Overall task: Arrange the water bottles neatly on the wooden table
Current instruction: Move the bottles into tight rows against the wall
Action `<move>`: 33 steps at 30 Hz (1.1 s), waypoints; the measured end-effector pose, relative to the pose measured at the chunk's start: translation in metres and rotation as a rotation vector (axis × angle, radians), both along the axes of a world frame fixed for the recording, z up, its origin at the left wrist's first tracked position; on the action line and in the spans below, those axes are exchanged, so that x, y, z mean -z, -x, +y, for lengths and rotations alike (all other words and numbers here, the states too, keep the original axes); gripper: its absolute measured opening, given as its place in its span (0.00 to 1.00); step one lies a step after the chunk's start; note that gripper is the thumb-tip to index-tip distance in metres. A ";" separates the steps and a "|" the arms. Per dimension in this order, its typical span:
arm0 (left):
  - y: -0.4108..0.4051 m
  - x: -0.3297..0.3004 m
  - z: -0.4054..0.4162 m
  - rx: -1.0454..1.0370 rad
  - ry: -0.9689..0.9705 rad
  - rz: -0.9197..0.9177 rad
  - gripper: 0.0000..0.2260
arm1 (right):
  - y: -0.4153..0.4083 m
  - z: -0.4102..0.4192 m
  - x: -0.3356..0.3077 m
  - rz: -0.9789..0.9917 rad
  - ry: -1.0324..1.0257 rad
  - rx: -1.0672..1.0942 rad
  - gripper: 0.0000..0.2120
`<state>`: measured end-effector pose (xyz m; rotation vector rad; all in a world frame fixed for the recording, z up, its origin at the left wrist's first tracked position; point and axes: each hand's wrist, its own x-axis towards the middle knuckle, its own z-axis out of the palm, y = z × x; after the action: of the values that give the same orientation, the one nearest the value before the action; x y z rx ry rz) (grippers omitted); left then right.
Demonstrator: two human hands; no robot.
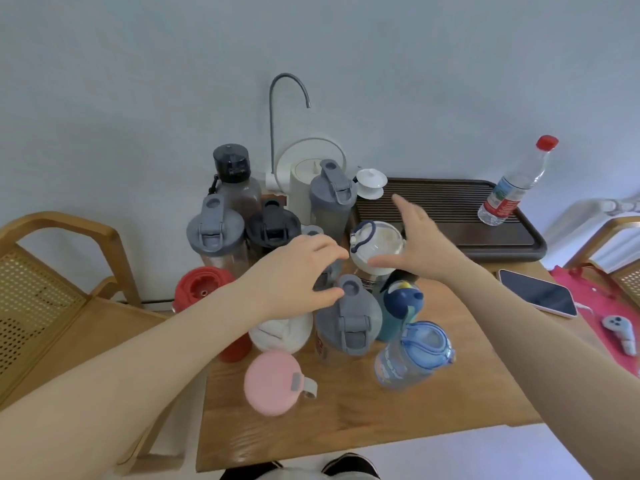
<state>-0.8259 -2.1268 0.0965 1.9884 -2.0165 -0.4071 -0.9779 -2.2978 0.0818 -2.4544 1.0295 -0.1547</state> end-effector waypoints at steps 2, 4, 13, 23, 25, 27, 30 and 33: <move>0.011 0.008 -0.002 0.030 0.042 -0.045 0.28 | 0.034 0.009 -0.002 -0.187 0.148 0.097 0.34; 0.025 0.016 -0.004 0.065 0.018 -0.130 0.34 | 0.069 0.022 0.003 -0.159 0.145 0.063 0.19; 0.066 0.042 -0.018 0.074 -0.215 -0.473 0.45 | 0.101 0.038 0.051 0.405 0.130 -0.357 0.32; 0.101 0.054 -0.019 0.154 0.036 -0.333 0.30 | 0.152 -0.001 0.032 0.528 0.103 -0.173 0.44; 0.107 0.060 -0.016 0.243 0.084 -0.320 0.30 | 0.135 0.000 0.023 0.439 0.184 -0.205 0.41; 0.111 0.064 -0.012 0.310 0.125 -0.332 0.30 | 0.110 0.000 0.022 0.353 0.193 -0.276 0.34; 0.111 0.066 -0.007 0.330 0.137 -0.372 0.31 | 0.073 0.001 0.036 0.422 0.150 -0.373 0.30; 0.109 0.066 -0.004 0.291 0.145 -0.391 0.31 | 0.054 0.001 0.052 0.513 0.159 -0.399 0.31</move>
<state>-0.9350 -2.1309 0.0303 1.7970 -2.5035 0.0832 -1.0315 -2.2968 0.0295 -2.8636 0.7046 0.5684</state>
